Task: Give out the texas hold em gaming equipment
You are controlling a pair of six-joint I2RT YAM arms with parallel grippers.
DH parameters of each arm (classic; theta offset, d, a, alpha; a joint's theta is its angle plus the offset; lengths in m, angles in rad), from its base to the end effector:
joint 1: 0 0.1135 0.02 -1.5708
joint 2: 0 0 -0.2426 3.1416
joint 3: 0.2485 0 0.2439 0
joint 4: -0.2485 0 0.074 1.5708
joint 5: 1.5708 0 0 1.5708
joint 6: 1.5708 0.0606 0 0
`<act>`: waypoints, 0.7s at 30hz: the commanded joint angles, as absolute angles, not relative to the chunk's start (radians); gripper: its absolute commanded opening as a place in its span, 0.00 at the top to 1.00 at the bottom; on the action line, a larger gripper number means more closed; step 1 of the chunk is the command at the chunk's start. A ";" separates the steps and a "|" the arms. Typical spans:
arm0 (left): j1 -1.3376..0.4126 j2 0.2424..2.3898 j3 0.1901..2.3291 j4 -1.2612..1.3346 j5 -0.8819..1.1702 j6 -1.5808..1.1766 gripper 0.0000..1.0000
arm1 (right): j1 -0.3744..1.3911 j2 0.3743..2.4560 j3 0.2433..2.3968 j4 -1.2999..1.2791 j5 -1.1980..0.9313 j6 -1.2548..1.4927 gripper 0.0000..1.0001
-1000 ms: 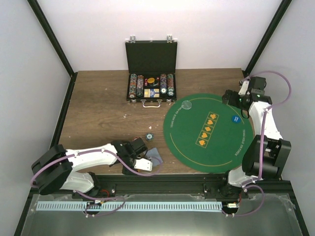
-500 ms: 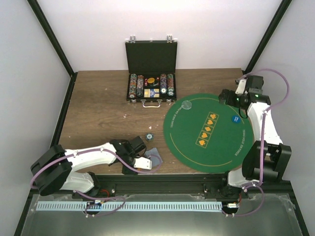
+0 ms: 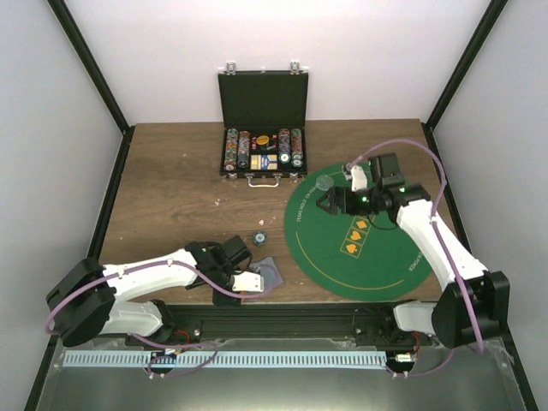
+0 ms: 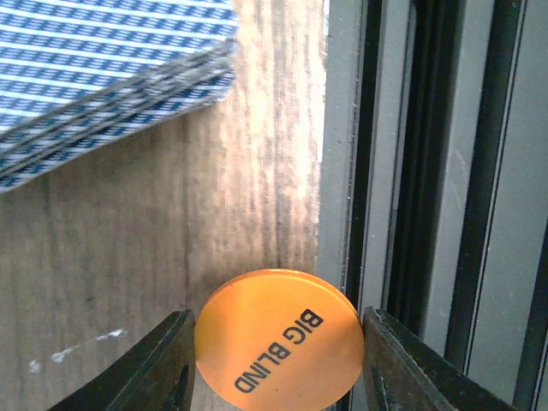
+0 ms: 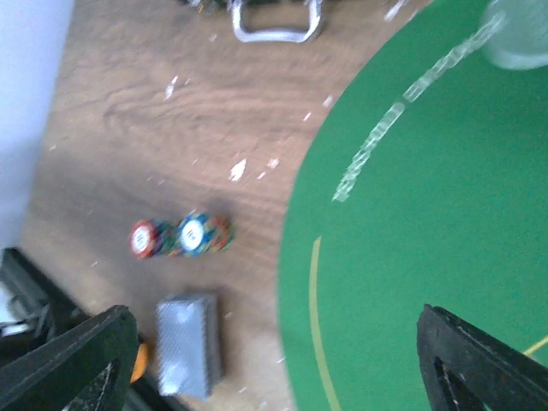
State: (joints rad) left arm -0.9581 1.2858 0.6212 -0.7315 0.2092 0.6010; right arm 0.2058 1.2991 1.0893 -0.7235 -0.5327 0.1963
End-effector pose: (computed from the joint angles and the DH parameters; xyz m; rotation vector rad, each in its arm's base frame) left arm 0.1036 -0.1693 0.1165 2.1189 2.1048 -0.3550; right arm 0.2617 0.0861 0.2552 -0.2369 2.4980 0.8328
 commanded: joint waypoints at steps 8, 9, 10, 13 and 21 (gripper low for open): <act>-0.858 1.205 0.755 -0.776 0.316 0.523 0.67 | 0.445 1.294 0.863 -0.539 -0.820 0.438 0.18; -0.857 1.200 0.776 -0.799 0.319 0.524 0.67 | 0.456 1.295 0.863 -0.513 -0.832 0.456 0.19; -0.855 1.197 0.795 -0.822 0.319 0.525 0.67 | 0.468 1.300 0.870 -0.499 -0.841 0.469 0.19; -0.837 1.196 0.863 -0.864 0.318 0.525 0.67 | 0.491 1.338 0.885 -0.454 -0.900 0.492 0.22; -0.813 1.262 1.062 -0.882 0.214 0.510 0.67 | 0.497 1.412 0.868 -0.208 -1.069 0.627 0.27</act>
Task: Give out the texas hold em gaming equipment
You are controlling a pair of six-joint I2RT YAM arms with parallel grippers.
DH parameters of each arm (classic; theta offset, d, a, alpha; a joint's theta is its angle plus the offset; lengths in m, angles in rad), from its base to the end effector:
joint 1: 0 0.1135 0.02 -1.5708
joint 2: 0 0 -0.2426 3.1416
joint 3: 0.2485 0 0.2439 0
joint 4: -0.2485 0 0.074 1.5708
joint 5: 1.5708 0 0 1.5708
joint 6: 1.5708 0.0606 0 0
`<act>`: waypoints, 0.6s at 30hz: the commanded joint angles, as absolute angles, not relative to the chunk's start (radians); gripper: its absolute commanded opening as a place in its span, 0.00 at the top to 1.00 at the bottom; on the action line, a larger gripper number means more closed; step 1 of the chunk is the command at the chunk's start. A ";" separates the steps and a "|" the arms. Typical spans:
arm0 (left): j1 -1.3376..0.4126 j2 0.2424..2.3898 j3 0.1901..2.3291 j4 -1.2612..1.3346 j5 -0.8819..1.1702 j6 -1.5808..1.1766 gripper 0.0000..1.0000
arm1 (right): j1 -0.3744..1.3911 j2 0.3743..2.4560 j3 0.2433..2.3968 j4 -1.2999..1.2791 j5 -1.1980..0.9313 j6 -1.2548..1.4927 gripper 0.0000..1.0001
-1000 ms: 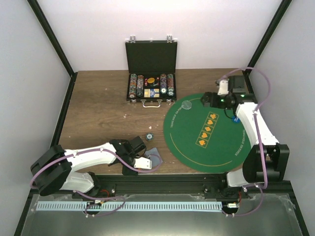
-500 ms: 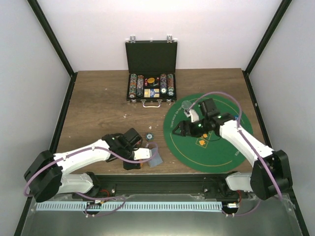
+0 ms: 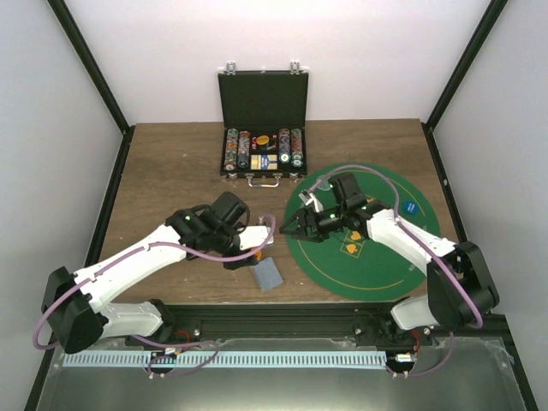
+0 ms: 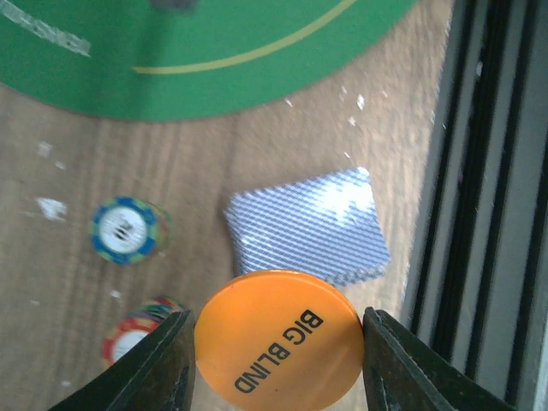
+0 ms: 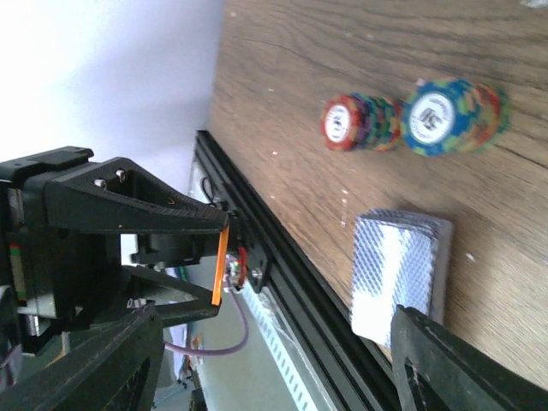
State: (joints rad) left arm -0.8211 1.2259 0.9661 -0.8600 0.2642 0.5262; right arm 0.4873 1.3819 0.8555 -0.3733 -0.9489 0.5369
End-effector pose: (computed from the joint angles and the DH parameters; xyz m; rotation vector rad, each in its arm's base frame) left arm 0.1517 -0.1862 0.2198 1.7489 2.0591 -0.4459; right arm 0.2217 0.1732 0.1993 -0.3960 2.5779 1.5881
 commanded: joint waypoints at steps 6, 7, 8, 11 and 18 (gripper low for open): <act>-0.810 1.307 1.159 -0.853 0.156 0.479 0.67 | 0.508 1.446 0.893 -0.044 -1.124 0.744 0.32; -0.811 1.310 1.166 -0.843 0.148 0.475 0.67 | 0.511 1.449 0.896 -0.042 -1.122 0.747 0.32; -0.811 1.315 1.172 -0.837 0.143 0.472 0.67 | 0.514 1.452 0.899 -0.040 -1.119 0.749 0.33; -0.810 1.330 1.187 -0.819 0.140 0.462 0.67 | 0.530 1.474 0.906 -0.021 -1.114 0.759 0.33; -0.810 1.335 1.190 -0.802 0.132 0.453 0.68 | 0.575 1.529 0.945 -0.012 -1.095 0.757 0.37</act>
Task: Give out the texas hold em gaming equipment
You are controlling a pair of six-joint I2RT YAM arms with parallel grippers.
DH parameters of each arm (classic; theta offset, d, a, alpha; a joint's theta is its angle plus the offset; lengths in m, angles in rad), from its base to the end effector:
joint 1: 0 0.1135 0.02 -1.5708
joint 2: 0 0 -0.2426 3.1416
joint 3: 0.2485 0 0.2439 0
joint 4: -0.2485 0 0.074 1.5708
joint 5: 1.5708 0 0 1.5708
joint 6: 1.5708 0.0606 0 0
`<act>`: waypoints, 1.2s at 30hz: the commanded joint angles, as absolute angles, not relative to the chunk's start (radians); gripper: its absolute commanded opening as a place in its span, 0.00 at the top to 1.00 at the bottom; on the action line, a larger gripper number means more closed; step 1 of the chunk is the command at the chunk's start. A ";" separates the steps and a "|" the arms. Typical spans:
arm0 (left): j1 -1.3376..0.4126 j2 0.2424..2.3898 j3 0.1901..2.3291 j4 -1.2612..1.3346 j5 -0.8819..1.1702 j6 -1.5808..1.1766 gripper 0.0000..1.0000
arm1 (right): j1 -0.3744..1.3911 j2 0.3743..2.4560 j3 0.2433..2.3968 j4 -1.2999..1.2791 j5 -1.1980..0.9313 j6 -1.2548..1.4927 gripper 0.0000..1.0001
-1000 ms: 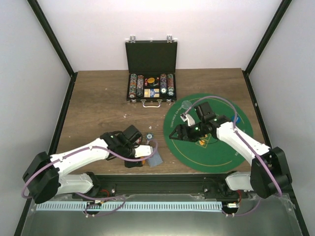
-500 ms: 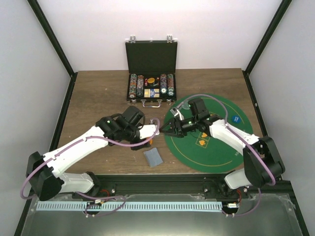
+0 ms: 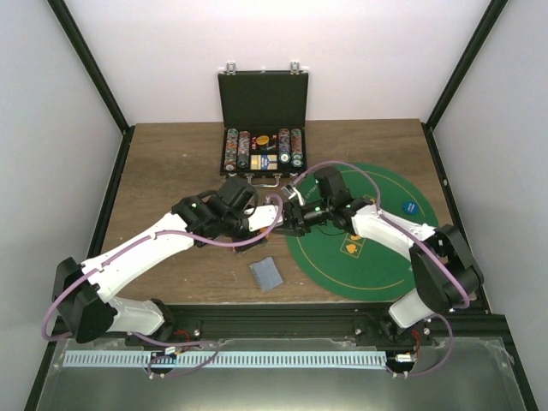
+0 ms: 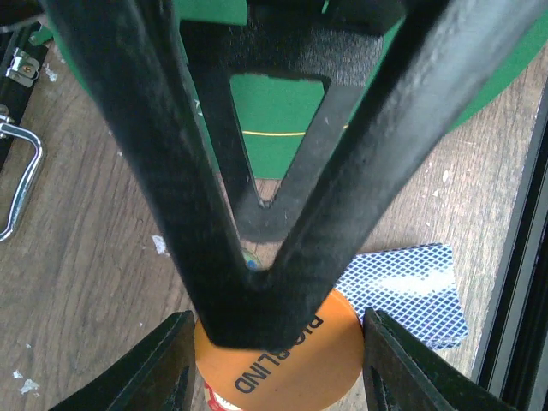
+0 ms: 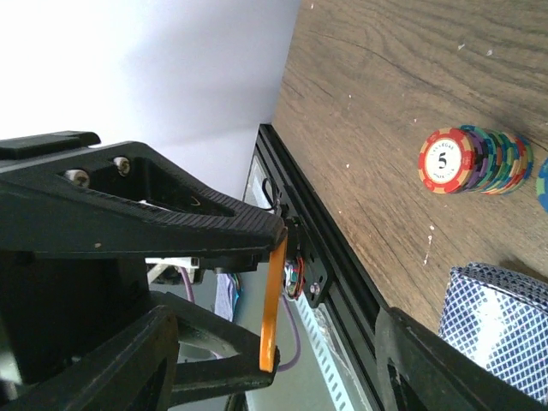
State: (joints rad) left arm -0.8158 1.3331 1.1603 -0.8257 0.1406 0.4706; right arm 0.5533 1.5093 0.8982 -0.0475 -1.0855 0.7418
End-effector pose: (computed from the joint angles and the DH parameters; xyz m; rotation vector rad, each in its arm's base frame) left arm 0.1848 -0.2088 0.2551 1.5929 2.0359 -0.3099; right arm 0.2390 0.2106 0.2065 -0.4778 2.4390 1.8518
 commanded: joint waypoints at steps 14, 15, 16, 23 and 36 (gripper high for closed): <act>-0.811 1.351 1.200 -0.764 0.071 0.454 0.69 | 0.608 1.574 0.979 -0.028 -1.086 0.736 0.73; -0.810 1.351 1.200 -0.764 0.068 0.454 0.69 | 0.608 1.573 0.979 -0.034 -1.084 0.730 0.79; -0.811 1.351 1.200 -0.764 0.065 0.455 0.69 | 0.608 1.570 0.983 -0.048 -1.079 0.719 0.86; -0.810 1.355 1.238 -0.849 0.067 0.459 0.26 | 0.527 1.529 1.067 -0.332 -1.015 0.521 0.99; -0.698 1.342 1.341 -1.032 0.044 0.414 0.00 | 0.265 1.266 0.743 -0.694 -0.717 0.437 0.99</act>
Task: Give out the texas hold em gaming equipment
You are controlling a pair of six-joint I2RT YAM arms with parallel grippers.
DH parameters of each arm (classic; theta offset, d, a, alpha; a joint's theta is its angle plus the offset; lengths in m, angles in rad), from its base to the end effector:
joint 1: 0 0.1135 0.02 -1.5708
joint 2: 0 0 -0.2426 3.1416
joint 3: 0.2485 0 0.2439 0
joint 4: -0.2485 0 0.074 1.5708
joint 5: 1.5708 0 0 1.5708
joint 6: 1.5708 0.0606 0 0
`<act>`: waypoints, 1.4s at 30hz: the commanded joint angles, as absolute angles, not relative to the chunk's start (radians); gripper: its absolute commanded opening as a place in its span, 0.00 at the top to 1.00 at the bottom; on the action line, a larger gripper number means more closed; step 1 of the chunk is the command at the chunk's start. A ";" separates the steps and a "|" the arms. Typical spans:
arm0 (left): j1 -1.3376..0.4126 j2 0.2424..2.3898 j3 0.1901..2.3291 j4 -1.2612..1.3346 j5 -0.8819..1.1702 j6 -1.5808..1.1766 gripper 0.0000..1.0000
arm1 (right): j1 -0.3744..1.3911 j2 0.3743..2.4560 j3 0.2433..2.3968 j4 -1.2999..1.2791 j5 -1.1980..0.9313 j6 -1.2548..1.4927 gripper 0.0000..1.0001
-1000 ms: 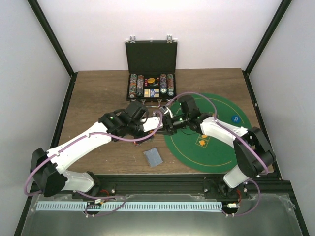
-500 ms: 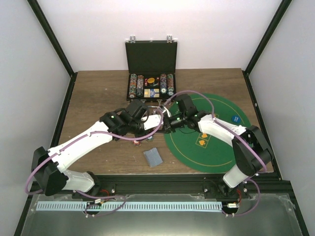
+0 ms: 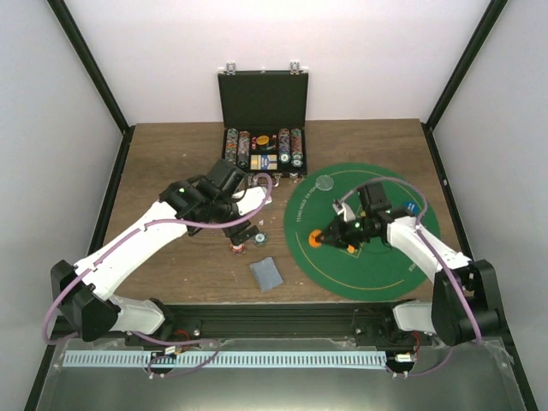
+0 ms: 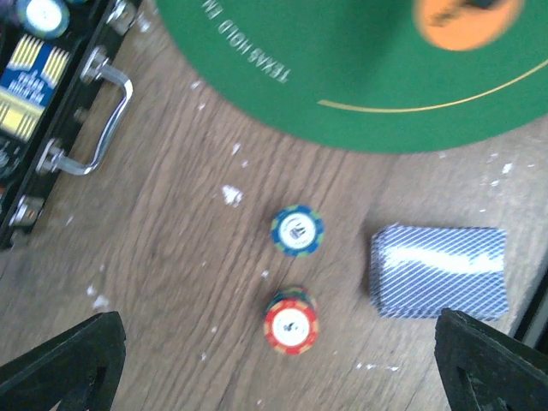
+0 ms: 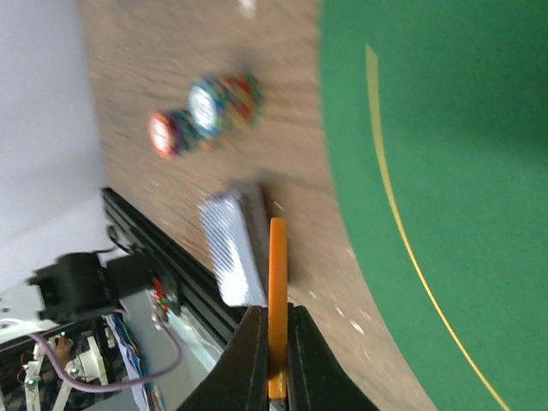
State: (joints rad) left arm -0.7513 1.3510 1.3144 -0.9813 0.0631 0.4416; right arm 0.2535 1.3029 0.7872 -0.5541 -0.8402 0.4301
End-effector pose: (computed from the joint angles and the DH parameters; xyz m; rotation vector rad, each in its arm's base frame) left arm 0.1992 -0.1913 0.2871 1.4786 2.1364 -0.1947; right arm 0.2268 0.1054 0.1827 -0.0678 2.6608 1.3397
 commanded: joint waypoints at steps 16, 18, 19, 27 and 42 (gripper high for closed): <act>-0.675 1.354 1.330 -1.043 0.002 0.411 0.00 | 0.340 1.339 0.606 -0.545 -0.874 0.529 0.99; -0.675 1.356 1.332 -1.044 0.003 0.411 0.00 | 0.351 1.375 0.620 -0.505 -0.896 0.519 0.99; -0.674 1.356 1.332 -1.043 0.003 0.411 0.00 | 0.351 1.394 0.623 -0.500 -0.890 0.512 0.99; -0.675 1.353 1.324 -1.043 -0.014 0.412 0.00 | 0.351 1.505 0.635 -0.442 -0.911 0.463 0.99; -0.673 1.357 1.321 -1.057 -0.027 0.409 0.00 | 0.349 1.505 0.834 -0.734 -0.553 0.380 0.49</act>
